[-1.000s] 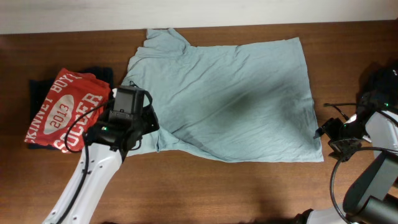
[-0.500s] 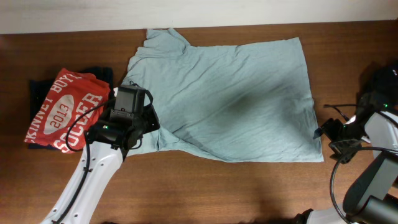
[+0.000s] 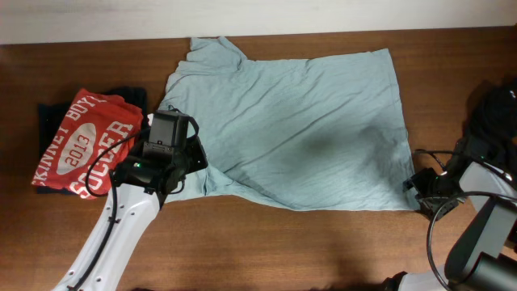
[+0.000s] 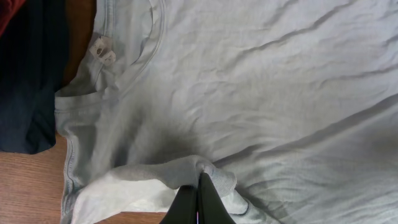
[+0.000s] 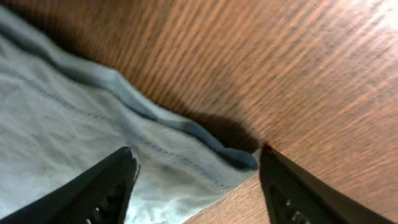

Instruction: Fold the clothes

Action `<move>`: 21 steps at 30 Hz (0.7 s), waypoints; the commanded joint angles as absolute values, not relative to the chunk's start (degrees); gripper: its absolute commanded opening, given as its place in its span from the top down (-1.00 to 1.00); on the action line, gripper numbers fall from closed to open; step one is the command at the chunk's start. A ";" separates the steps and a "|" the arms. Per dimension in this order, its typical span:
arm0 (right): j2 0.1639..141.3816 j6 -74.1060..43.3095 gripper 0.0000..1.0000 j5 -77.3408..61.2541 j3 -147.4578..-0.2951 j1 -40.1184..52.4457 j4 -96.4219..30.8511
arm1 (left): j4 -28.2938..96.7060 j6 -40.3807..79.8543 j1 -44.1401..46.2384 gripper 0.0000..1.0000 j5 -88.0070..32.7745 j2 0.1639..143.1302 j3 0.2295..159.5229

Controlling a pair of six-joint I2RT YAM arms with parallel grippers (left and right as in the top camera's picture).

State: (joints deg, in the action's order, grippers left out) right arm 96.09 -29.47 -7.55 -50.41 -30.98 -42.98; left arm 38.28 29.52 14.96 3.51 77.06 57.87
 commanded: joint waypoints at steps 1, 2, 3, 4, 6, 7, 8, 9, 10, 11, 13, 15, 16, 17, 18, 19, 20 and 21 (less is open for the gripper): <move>97.19 -30.76 -0.17 -7.70 -48.60 -31.20 -41.08 | 38.30 28.29 14.68 0.99 4.34 77.14 58.78; 97.19 -30.74 -0.08 -7.90 -48.60 -31.20 -41.10 | 38.35 28.10 14.68 0.99 4.34 77.12 58.78; 97.19 -30.74 -0.01 -8.21 -48.60 -31.20 -41.15 | 38.41 27.66 14.68 0.99 4.32 77.14 58.78; 97.19 -30.72 0.09 -8.60 -48.60 -31.20 -41.34 | 38.46 27.27 14.68 0.99 4.32 77.12 58.78; 97.14 -30.72 0.18 -8.84 -48.60 -31.20 -41.69 | 38.65 27.27 14.68 0.99 4.34 77.12 58.78; 97.12 -30.70 0.20 -8.82 -48.60 -31.20 -41.87 | 38.65 27.29 14.68 0.99 4.34 77.12 58.78; 97.10 -30.72 0.23 -8.82 -48.62 -31.20 -42.24 | 38.65 27.29 14.68 0.99 4.34 77.12 58.78; 97.06 -30.70 0.26 -8.80 -48.66 -31.20 -42.63 | 38.65 27.27 14.68 0.99 4.34 77.12 58.78; 97.01 -30.61 0.26 -8.80 -48.66 -31.20 -42.83 | 38.65 27.29 14.68 0.99 4.32 77.14 58.78; 96.84 -30.50 0.28 -8.78 -48.66 -31.20 -43.09 | 38.70 27.27 14.68 0.99 4.34 77.14 58.78; 96.25 -30.50 0.28 -8.84 -48.66 -31.20 -43.57 | 38.81 27.27 14.66 0.99 4.34 77.12 58.78; 95.18 -30.50 0.30 -8.80 -48.77 -31.20 -44.18 | 38.85 27.27 14.68 0.99 4.34 77.12 58.78; 94.39 -30.48 0.31 -8.78 -48.84 -31.20 -44.58 | 38.85 27.27 14.66 0.99 4.34 77.12 58.78; 93.54 -30.48 0.31 -8.78 -48.88 -31.20 -44.93 | 38.85 27.27 14.66 0.99 4.34 77.12 58.78; 92.62 -30.48 0.31 -8.78 -48.95 -31.20 -45.36 | 38.87 27.27 14.66 0.99 4.34 77.12 58.78; 91.42 -30.41 0.31 -8.75 -49.06 -31.20 -45.89 | 39.00 27.27 14.66 0.99 4.34 77.12 58.78; 90.32 -30.26 0.31 -8.73 -49.19 -31.20 -46.33 | 39.09 27.27 14.66 0.99 4.34 77.12 58.78; 88.95 -30.28 0.31 -8.34 -49.41 -31.20 -47.07 | 39.22 27.27 14.66 0.99 4.34 77.12 58.78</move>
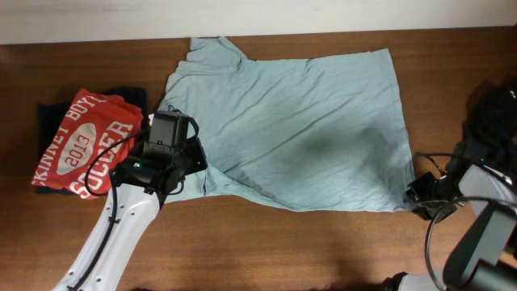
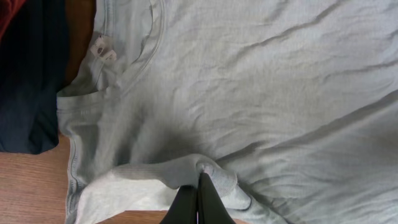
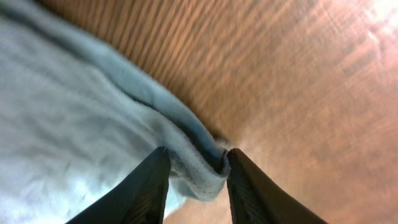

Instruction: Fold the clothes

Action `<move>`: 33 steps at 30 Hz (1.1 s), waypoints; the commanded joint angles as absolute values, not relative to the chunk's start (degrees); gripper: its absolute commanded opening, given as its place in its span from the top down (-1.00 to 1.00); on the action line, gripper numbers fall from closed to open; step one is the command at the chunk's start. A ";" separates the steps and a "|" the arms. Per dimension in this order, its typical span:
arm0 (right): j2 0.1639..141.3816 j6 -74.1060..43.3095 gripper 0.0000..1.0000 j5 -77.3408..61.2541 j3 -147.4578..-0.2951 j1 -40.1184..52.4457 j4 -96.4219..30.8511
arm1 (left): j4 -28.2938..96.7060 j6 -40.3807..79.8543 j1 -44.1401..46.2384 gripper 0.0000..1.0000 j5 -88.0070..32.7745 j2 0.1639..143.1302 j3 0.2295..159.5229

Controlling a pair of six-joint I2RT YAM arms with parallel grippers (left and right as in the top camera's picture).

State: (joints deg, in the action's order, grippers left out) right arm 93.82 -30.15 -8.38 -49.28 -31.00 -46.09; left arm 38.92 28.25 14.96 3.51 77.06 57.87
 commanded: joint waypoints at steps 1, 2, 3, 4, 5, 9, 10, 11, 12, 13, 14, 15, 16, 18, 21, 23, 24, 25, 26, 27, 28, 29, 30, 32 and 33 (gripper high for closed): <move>87.44 -29.74 0.31 -8.08 -49.78 -31.20 -47.88 | 39.24 27.14 14.55 0.99 4.32 77.12 58.78; 86.37 -28.86 0.31 -8.10 -50.02 -31.20 -48.23 | 39.31 27.05 14.55 0.99 4.36 77.12 58.78; 84.90 -28.53 0.31 -7.79 -50.37 -31.20 -48.82 | 39.40 27.00 14.55 0.99 4.36 77.12 58.78; 83.70 -28.53 0.31 -6.96 -50.74 -31.20 -49.47 | 39.44 27.00 14.55 0.99 4.34 77.12 58.81; 82.37 -28.49 0.31 -6.13 -51.16 -31.20 -50.09 | 39.46 26.89 14.52 0.99 4.36 77.12 58.83; 79.00 -28.34 0.38 -5.32 -51.79 -31.20 -50.57 | 39.46 26.79 14.46 0.99 4.36 77.12 59.00; 78.67 -28.34 0.42 -5.30 -51.79 -31.20 -50.57 | 39.46 26.61 14.44 0.99 4.38 77.12 59.00; 78.52 -28.34 0.46 -5.30 -51.79 -31.20 -50.48 | 39.46 26.61 14.46 0.99 4.45 77.12 59.00; 78.52 -28.34 0.46 -5.30 -51.79 -31.20 -50.35 | 39.46 26.61 14.46 0.99 4.45 77.12 59.00; 78.52 -28.34 0.45 -5.30 -51.79 -31.20 -50.37 | 39.46 26.61 14.46 0.99 4.40 77.12 59.00; 78.59 -28.34 0.34 -5.32 -51.79 -31.20 -50.54 | 39.46 26.61 14.46 0.99 4.40 77.12 59.00; 78.59 -28.36 0.07 -5.45 -51.75 -31.20 -51.05 | 39.46 26.61 14.46 0.99 4.40 77.12 59.00; 78.76 -28.36 -0.13 -5.56 -51.70 -31.16 -51.42 | 39.44 26.63 14.46 0.99 4.38 77.12 59.02; 79.50 -28.36 -0.25 -5.48 -51.53 -31.16 -51.90 | 39.42 26.63 14.46 0.99 4.40 77.12 59.02; 81.28 -28.91 -0.26 -5.43 -50.41 -31.16 -51.42 | 39.20 26.63 14.46 0.99 4.40 77.12 59.05; 83.53 -29.23 -0.29 -4.62 -48.99 -31.16 -49.80 | 39.27 26.63 14.46 0.99 4.36 77.12 59.05; 84.60 -29.23 -0.31 -3.90 -48.36 -31.16 -48.95 | 39.29 26.63 14.46 0.99 4.34 77.12 59.05; 85.67 -29.23 -0.31 -3.79 -47.72 -31.18 -48.16 | 39.31 26.63 14.46 0.99 4.34 77.12 59.05; 87.02 -29.50 -0.30 -4.19 -47.03 -31.22 -47.37 | 39.31 26.63 14.46 0.99 4.36 77.12 59.05; 88.20 -29.71 -0.29 -4.75 -46.59 -31.22 -46.94 | 39.31 26.63 14.46 0.99 4.36 77.12 59.05; 89.60 -29.69 -0.28 -5.43 -46.17 -31.20 -46.00 | 39.31 26.63 14.46 0.99 4.36 77.12 59.05; 90.72 -29.67 -0.26 -5.58 -46.00 -31.20 -45.28 | 39.31 26.63 14.46 0.99 4.36 77.12 59.05; 91.55 -29.67 -0.25 -5.56 -45.98 -31.20 -44.71 | 39.31 26.63 14.46 0.99 4.36 77.12 59.05; 92.86 -29.67 -0.24 -5.56 -45.98 -31.20 -43.81 | 39.31 26.63 14.46 0.99 4.36 77.12 59.05; 93.25 -29.67 -0.24 -5.56 -45.98 -31.20 -43.42 | 39.31 26.63 14.46 0.99 4.36 77.12 59.05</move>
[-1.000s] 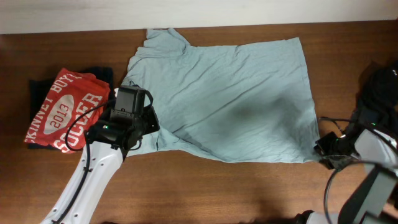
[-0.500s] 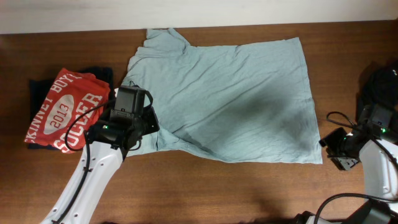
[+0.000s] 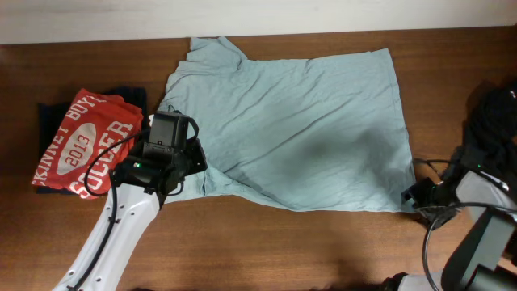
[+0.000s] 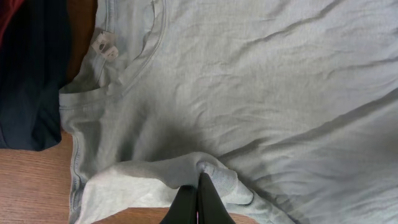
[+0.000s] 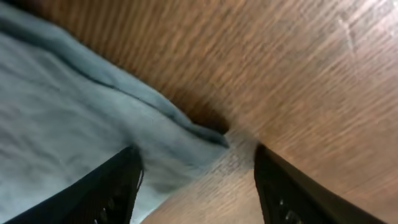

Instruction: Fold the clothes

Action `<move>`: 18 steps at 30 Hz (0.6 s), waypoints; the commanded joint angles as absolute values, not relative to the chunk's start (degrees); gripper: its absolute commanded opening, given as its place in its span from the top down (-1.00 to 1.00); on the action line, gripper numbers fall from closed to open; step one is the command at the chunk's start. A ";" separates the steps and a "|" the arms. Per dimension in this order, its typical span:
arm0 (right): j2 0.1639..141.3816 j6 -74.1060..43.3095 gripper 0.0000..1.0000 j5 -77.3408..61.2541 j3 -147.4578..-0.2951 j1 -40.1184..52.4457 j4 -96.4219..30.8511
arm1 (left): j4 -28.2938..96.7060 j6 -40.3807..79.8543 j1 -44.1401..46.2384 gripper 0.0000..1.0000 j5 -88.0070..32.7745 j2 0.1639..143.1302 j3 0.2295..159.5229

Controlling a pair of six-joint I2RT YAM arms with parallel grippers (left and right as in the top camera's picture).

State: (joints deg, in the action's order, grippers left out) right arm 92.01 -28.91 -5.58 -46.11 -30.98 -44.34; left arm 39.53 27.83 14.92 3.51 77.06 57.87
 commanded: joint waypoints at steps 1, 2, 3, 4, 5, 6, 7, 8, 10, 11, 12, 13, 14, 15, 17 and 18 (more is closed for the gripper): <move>93.80 -29.67 -0.22 -5.56 -45.91 -31.20 -42.52 | 39.29 26.63 14.46 0.99 4.36 77.12 59.05; 94.00 -29.67 -0.17 -5.56 -45.91 -31.20 -42.06 | 39.29 26.63 14.46 0.99 4.38 77.12 59.05; 94.13 -29.67 -0.12 -5.52 -45.91 -31.20 -41.58 | 39.31 26.63 14.46 0.99 4.36 77.12 59.05; 94.13 -29.67 -0.04 -5.52 -45.91 -31.20 -41.23 | 39.31 26.63 14.46 0.99 4.36 77.12 59.05; 94.13 -29.67 0.05 -5.54 -45.91 -31.20 -40.97 | 39.33 26.63 14.46 0.99 4.36 77.12 59.05; 94.13 -29.67 0.25 -5.54 -45.91 -31.20 -40.84 | 39.46 26.61 14.46 0.99 4.36 77.12 59.05; 94.13 -29.65 0.34 -5.52 -45.91 -31.20 -40.86 | 39.46 26.63 14.46 0.99 4.36 77.12 59.05; 94.13 -29.63 0.42 -5.52 -45.91 -31.20 -40.95 | 39.48 26.61 14.46 0.99 4.36 77.12 59.05; 94.11 -29.61 0.53 -5.52 -45.91 -31.20 -41.39 | 39.46 26.63 14.46 0.99 4.38 77.12 59.05; 94.11 -29.36 0.57 -5.54 -45.91 -31.20 -41.67 | 39.46 26.61 14.46 0.99 4.38 77.12 59.05; 94.00 -29.10 0.60 -5.52 -45.91 -31.20 -42.04 | 39.48 26.61 14.46 0.99 4.36 77.12 59.05; 93.80 -28.99 0.62 -5.52 -45.93 -31.20 -42.41 | 39.48 26.61 14.46 0.99 4.36 77.12 59.05; 93.43 -28.99 0.63 -5.54 -45.95 -31.20 -42.98 | 39.48 26.61 14.46 0.99 4.38 77.12 59.05; 92.92 -28.99 0.66 -5.52 -45.98 -31.20 -43.31 | 39.48 26.61 14.46 0.99 4.36 77.12 59.05; 91.48 -28.99 0.65 -5.52 -45.98 -31.20 -43.90 | 39.48 26.61 14.46 0.99 4.38 77.12 59.05; 90.63 -28.99 0.65 -5.52 -46.11 -31.20 -44.21 | 39.48 26.61 14.46 0.99 4.36 77.12 59.05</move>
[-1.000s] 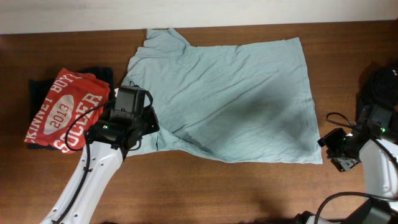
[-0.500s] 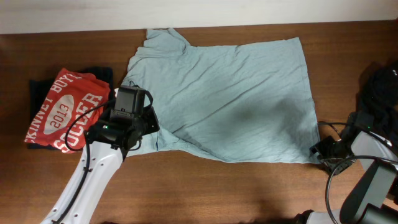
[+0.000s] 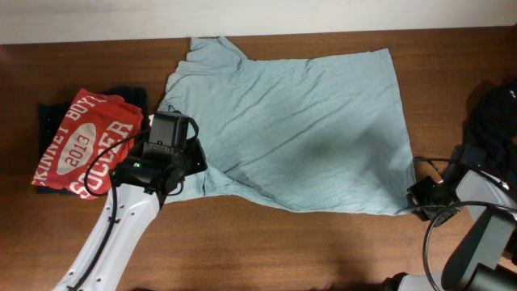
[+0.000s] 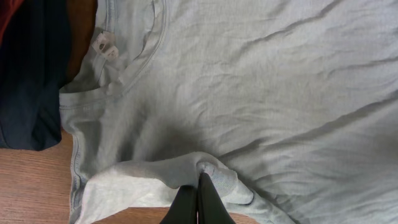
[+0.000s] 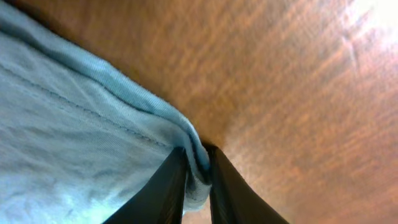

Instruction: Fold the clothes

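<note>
A pale blue T-shirt [image 3: 299,129] lies spread flat across the wooden table [image 3: 266,250], its collar toward the left. My left gripper [image 4: 198,177] is shut on a bunched fold of the shirt's near left edge [image 4: 208,169], below the collar [image 4: 127,74]. At the shirt's near right corner, my right gripper [image 5: 196,158] is shut on the hem [image 5: 200,171], with the cloth pinched between its two dark fingers. In the overhead view the right gripper [image 3: 420,194] sits at that same corner.
A folded stack with a red printed shirt [image 3: 81,141] on top of a dark navy garment [image 4: 28,74] lies at the left edge. A dark heap of clothes [image 3: 497,109] sits at the far right.
My right gripper was open with its fingers wide apart beside the shirt's corner; now it is shut on the hem there. The left gripper and the shirt have not moved.
My left gripper stayed shut on the shirt's left fold throughout. My right gripper first stood open around the shirt's near right corner, then narrowed on the hem, then stood wide open again, and now it is shut on the hem.
</note>
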Action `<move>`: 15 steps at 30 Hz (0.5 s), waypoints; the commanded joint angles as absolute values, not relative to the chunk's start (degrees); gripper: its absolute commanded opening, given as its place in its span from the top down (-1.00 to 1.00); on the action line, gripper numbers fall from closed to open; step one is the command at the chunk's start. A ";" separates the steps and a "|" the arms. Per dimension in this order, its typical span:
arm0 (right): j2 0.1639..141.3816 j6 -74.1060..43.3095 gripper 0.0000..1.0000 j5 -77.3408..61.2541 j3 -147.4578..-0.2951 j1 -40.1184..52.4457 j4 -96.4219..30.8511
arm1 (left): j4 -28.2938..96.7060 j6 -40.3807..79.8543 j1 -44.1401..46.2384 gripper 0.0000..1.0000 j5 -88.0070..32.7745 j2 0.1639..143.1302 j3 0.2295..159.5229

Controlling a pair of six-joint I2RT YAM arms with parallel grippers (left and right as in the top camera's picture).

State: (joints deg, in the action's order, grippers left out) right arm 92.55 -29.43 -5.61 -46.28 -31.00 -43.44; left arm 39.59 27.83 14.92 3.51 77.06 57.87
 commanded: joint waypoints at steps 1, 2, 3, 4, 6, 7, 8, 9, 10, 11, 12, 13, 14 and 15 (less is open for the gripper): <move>89.58 -28.99 0.65 -5.50 -46.46 -31.20 -44.82 | 39.48 26.61 14.46 0.99 4.36 77.12 59.05; 88.47 -28.99 0.66 -5.50 -47.05 -31.20 -45.74 | 39.48 26.61 14.46 0.99 4.36 77.12 59.05; 87.46 -28.99 0.65 -5.50 -47.70 -31.20 -46.70 | 39.48 26.61 14.46 0.99 4.36 77.12 59.05; 86.17 -28.97 0.65 -5.50 -48.60 -31.20 -47.90 | 39.48 26.61 14.46 0.99 4.36 77.12 59.05; 83.66 -28.71 0.65 -5.43 -50.28 -31.20 -50.15 | 39.48 26.61 14.46 0.99 4.36 77.12 59.05; 82.32 -28.21 0.65 -5.26 -51.18 -31.20 -51.24 | 39.51 26.35 14.46 0.99 4.38 77.12 59.11; 81.08 -27.83 0.65 -5.26 -52.01 -31.20 -52.31 | 39.51 25.71 14.46 0.99 4.40 77.12 59.24; 79.26 -27.86 0.65 -5.21 -53.10 -31.20 -53.91 | 39.75 24.60 14.46 0.99 4.58 77.12 59.70; 78.52 -27.88 0.66 -4.86 -53.41 -31.20 -54.33 | 40.29 24.51 14.46 0.99 5.08 77.12 60.18; 77.80 -27.90 0.66 -4.29 -53.67 -31.20 -54.65 | 40.99 24.51 14.46 0.99 5.78 77.12 60.73; 77.17 -27.88 0.66 -3.90 -53.84 -31.20 -54.74 | 41.89 24.49 14.46 0.99 6.83 77.12 61.54; 76.79 -27.88 0.66 -3.70 -53.93 -31.20 -54.74 | 42.72 24.47 14.46 0.99 7.79 77.12 62.37; 76.64 -27.90 0.66 -3.68 -53.98 -31.20 -54.68 | 43.33 24.18 14.46 0.99 8.71 77.12 63.18; 76.62 -27.90 0.65 -3.68 -54.04 -31.20 -54.65 | 43.83 23.51 14.46 0.99 9.52 77.12 64.12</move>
State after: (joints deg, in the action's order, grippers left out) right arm 77.67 -28.29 -5.15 -52.99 -30.98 -54.48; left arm 42.85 25.89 14.92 5.41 77.06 60.12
